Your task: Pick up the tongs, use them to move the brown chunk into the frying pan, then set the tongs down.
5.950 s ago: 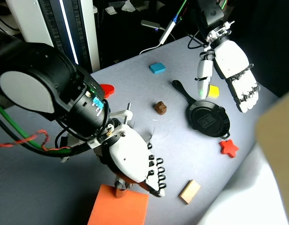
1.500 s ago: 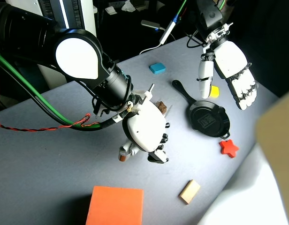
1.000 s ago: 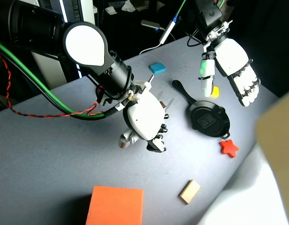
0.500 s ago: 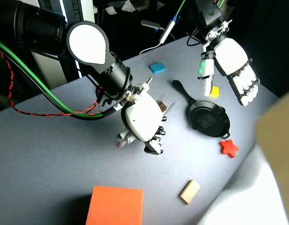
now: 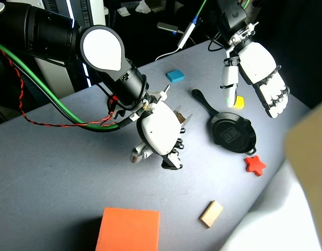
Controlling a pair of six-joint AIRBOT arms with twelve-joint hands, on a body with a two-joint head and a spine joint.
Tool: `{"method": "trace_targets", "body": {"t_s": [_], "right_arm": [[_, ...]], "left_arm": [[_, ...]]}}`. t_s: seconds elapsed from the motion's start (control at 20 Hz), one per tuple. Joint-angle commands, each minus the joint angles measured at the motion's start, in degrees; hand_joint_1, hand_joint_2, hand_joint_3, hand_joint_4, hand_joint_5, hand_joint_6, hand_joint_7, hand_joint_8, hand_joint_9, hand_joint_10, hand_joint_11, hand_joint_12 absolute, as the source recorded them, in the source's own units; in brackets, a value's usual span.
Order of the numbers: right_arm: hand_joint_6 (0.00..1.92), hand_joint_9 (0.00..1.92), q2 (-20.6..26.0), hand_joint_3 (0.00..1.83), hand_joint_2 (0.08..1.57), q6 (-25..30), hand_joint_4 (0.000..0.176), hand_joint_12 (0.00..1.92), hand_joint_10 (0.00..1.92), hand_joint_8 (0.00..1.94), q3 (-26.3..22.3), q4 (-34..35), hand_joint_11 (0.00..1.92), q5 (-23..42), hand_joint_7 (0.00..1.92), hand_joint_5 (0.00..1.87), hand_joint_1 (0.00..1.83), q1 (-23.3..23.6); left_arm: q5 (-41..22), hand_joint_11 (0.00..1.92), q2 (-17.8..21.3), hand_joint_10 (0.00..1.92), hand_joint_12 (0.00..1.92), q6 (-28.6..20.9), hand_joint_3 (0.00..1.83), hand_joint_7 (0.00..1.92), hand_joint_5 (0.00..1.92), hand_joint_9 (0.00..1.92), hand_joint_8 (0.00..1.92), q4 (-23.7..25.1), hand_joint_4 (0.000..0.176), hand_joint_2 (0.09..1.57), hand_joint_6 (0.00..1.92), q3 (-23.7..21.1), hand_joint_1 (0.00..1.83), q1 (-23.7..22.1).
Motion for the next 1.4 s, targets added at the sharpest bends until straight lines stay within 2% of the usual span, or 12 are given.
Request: {"method": "trace_targets", "body": {"t_s": [0.0,0.1,0.3,0.4,0.6,0.65,0.7,0.9,1.15,1.2,1.25,1.35], "right_arm": [[0.11,0.42,0.0,0.00,1.18,0.3,0.000,1.53,0.54,0.00,-0.2,-2.3,0.00,2.5,0.68,0.58,0.94,0.0],[0.11,0.42,-0.2,0.00,1.17,0.3,0.000,1.53,0.54,0.00,-0.2,-2.3,0.00,2.3,0.68,0.59,1.00,-0.3],[0.11,0.40,-0.5,0.01,1.19,0.3,0.000,1.54,0.59,0.00,-0.2,-2.3,0.00,2.0,0.68,0.59,0.94,-0.8],[0.10,0.42,-0.6,0.00,1.19,0.3,0.000,1.52,0.54,0.00,-0.1,-2.6,0.00,2.0,0.69,0.59,0.92,-0.9],[0.11,0.44,-1.4,0.00,1.17,0.3,0.000,1.53,0.54,0.01,0.3,-3.5,0.00,2.0,0.70,0.61,0.96,-1.3],[0.11,0.44,-1.5,0.00,1.18,0.3,0.000,1.53,0.54,0.01,0.4,-3.6,0.00,2.0,0.70,0.61,0.96,-1.3],[0.12,0.47,-1.6,0.00,1.18,0.3,0.000,1.55,0.56,0.02,0.6,-3.6,0.03,1.9,0.74,0.65,1.01,-1.3],[0.14,0.51,-1.8,0.00,1.18,0.3,0.000,1.57,0.59,0.03,0.9,-3.8,0.06,1.9,0.78,0.69,1.06,-1.9],[0.23,0.62,-1.9,0.00,1.20,0.3,0.000,1.50,0.60,0.06,0.9,-4.0,0.22,1.9,0.90,0.80,1.09,-2.0],[1.10,0.65,-1.9,0.04,1.21,0.3,0.000,1.50,0.60,0.06,0.9,-4.1,0.24,1.9,0.93,0.76,1.09,-1.9],[1.32,0.65,-1.9,0.02,1.24,0.3,0.000,1.52,0.62,0.06,0.9,-4.2,0.25,2.0,0.95,0.72,1.08,-1.9],[1.37,0.66,-1.9,0.00,1.26,0.3,0.000,1.51,0.64,0.07,0.9,-4.5,0.26,2.1,0.97,0.71,1.08,-1.7]], "left_arm": [[-4.0,0.00,0.6,0.00,0.25,0.1,0.00,0.06,0.07,0.06,0.00,3.6,0.000,1.22,0.00,0.1,0.07,-0.4],[-4.1,0.00,0.6,0.00,0.26,0.1,0.00,0.06,0.07,0.06,0.00,3.6,0.000,1.22,0.00,0.1,0.06,-0.3],[-4.4,0.00,0.6,0.00,0.29,0.1,0.00,0.08,0.08,0.07,0.00,3.6,0.000,1.22,0.00,0.1,0.06,-0.2],[-4.4,0.00,0.5,0.00,0.26,0.0,0.00,0.06,0.08,0.06,0.00,3.6,0.000,1.22,0.00,0.1,0.05,-0.2],[-4.7,0.00,0.5,0.00,0.25,-0.1,0.00,0.06,0.07,0.06,0.00,3.5,0.000,1.22,0.00,0.1,0.05,-0.1],[-4.8,0.00,0.5,0.00,0.30,-0.1,0.00,0.07,0.08,0.07,0.00,3.5,0.000,1.22,0.00,0.1,0.03,-0.1],[-4.9,0.00,0.5,0.01,0.35,-0.1,0.00,0.09,0.10,0.09,0.00,3.5,0.000,1.22,0.01,0.1,0.05,0.0],[-5.1,0.00,0.5,0.00,0.29,-0.1,0.00,0.08,0.09,0.07,0.00,3.4,0.000,1.22,0.00,0.1,0.04,0.0],[-5.3,0.00,0.5,0.00,0.33,-0.1,0.00,0.09,0.10,0.08,0.00,3.1,0.000,1.22,0.00,0.0,0.07,0.0],[-5.3,0.00,0.5,0.00,0.32,-0.1,0.00,0.08,0.09,0.08,0.00,3.1,0.000,1.22,0.00,0.0,0.08,0.0],[-5.3,0.00,0.5,0.00,0.32,-0.1,0.00,0.08,0.09,0.08,0.00,3.1,0.000,1.22,0.00,0.0,0.07,0.0],[-5.3,0.00,0.5,0.00,0.35,-0.1,0.00,0.09,0.11,0.09,0.00,3.1,0.000,1.21,0.01,-0.1,0.07,0.0]]}}
